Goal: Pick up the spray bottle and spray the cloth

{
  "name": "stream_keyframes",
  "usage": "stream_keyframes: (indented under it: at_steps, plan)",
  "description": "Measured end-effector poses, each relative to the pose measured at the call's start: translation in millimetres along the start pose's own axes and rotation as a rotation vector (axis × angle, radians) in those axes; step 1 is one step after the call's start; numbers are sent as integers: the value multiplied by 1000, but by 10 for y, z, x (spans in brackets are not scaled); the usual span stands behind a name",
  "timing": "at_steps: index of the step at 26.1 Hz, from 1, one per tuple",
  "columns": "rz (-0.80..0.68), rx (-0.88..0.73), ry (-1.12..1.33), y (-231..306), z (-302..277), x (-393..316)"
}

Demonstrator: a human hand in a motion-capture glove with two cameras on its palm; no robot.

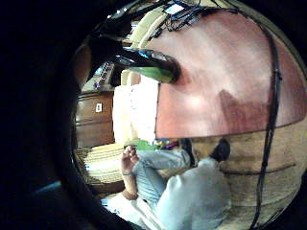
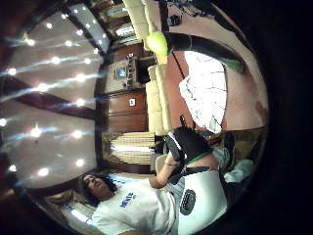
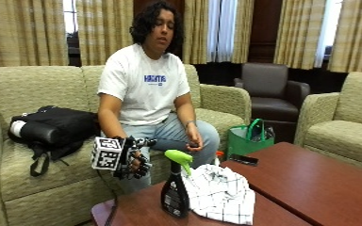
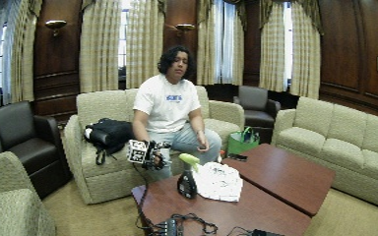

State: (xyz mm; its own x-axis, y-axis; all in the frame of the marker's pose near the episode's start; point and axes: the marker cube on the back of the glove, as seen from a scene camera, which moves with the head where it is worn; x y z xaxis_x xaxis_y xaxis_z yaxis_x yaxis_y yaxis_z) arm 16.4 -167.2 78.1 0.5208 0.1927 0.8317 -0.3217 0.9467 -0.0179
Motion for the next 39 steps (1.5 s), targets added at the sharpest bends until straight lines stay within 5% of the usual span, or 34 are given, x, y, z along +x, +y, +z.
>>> stream_keyframes:
  at_steps: [39]
  plan:
    - [-23, -12, -74, -1325, 761, -85]
